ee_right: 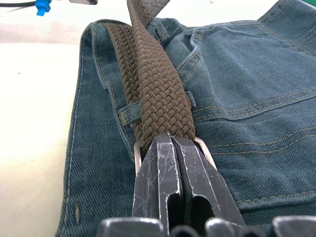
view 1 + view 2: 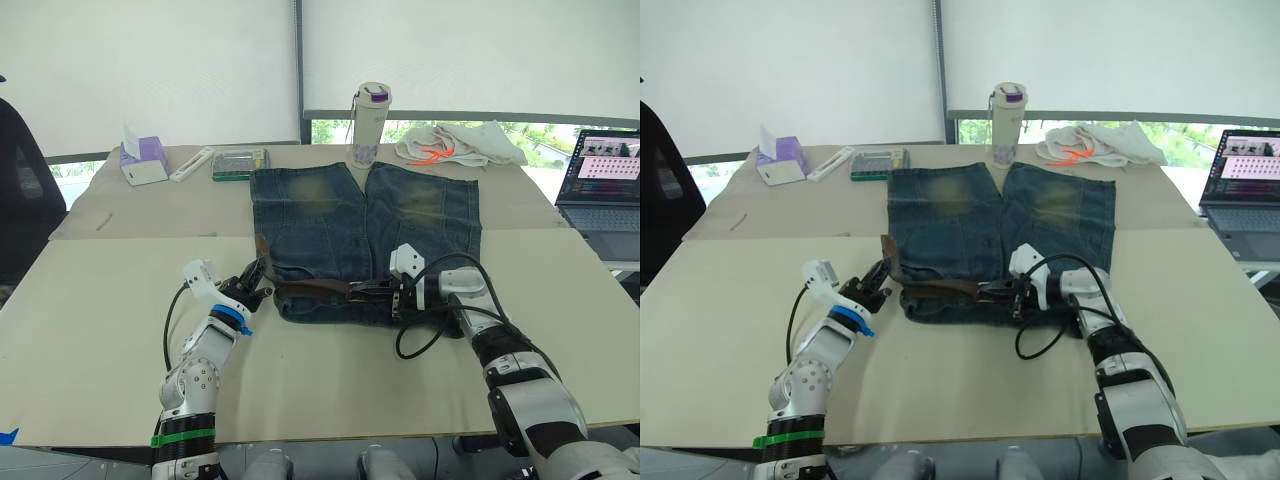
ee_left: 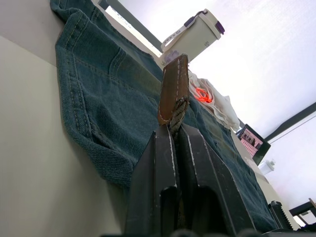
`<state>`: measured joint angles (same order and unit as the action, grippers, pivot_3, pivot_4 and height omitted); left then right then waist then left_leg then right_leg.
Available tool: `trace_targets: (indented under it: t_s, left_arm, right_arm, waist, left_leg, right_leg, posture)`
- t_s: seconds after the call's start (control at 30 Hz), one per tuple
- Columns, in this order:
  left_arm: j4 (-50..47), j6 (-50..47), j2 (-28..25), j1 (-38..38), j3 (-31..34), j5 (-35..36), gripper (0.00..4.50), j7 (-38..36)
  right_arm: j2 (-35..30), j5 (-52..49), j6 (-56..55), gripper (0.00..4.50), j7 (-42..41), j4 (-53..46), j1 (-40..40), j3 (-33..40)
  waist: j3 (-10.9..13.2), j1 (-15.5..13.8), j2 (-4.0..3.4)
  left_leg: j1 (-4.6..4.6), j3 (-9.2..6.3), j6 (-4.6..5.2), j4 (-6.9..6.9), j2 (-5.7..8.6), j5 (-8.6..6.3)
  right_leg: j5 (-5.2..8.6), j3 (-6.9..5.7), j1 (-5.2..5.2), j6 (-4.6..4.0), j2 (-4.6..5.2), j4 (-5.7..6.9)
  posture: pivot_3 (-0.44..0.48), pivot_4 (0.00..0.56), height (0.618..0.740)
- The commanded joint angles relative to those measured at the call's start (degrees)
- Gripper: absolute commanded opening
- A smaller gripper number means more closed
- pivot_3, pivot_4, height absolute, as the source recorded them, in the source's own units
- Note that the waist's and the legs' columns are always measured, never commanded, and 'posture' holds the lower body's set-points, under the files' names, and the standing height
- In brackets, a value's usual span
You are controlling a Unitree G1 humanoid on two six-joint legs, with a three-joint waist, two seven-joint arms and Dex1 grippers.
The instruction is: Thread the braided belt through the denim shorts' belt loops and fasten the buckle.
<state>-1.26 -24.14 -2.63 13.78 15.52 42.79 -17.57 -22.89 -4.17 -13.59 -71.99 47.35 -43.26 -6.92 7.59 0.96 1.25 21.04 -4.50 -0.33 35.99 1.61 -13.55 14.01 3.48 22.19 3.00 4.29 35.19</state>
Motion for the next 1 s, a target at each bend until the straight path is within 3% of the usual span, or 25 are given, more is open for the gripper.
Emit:
trace_targets:
  t_s: [0.03,0.33,0.67,1.0]
  left_arm:
    - [-1.87,2.36,-1.59,1.26,-1.11,-2.14,0.0,-2.03]
    - [-3.18,6.52,-7.2,6.17,-9.0,-9.81,0.0,-10.38]
    - [-0.65,7.04,-6.06,14.3,-11.95,-13.75,0.0,-10.07]
    - [-1.01,5.9,-5.02,18.35,-16.82,-14.86,0.0,-15.22]
  right_arm:
    - [-0.84,2.18,-0.42,0.04,0.67,1.31,-0.17,-1.36]
    - [-1.22,4.01,0.87,0.04,0.72,1.16,0.48,-3.7]
    - [-1.0,4.67,0.0,0.04,-2.1,-1.23,2.66,-5.53]
    - [-0.63,6.78,2.44,0.04,3.14,0.25,1.52,-6.21]
  waist:
    - [0.0,0.03,0.0]
    - [-0.04,0.02,-0.04]
    - [-0.09,0.05,-0.04]
    - [-0.13,0.3,-0.03]
  left_leg:
    - [0.0,0.0,0.0,0.0,0.0,0.0]
    - [-0.06,0.08,-0.02,0.0,0.01,0.01]
    - [-0.07,0.02,-0.02,0.0,0.0,0.01]
    - [-0.23,0.05,-0.02,-0.02,0.0,0.01]
  right_leg:
    - [0.0,0.0,0.0,0.0,0.0,0.0]
    - [0.0,0.0,-0.06,0.0,-0.01,0.01]
    - [0.0,0.0,-0.07,0.0,-0.01,0.02]
    - [0.0,0.06,-0.15,0.0,-0.02,0.09]
  posture:
    - [0.0,0.15,0.74]
    - [0.0,0.15,0.74]
    - [0.0,0.15,0.74]
    - [0.0,0.15,0.74]
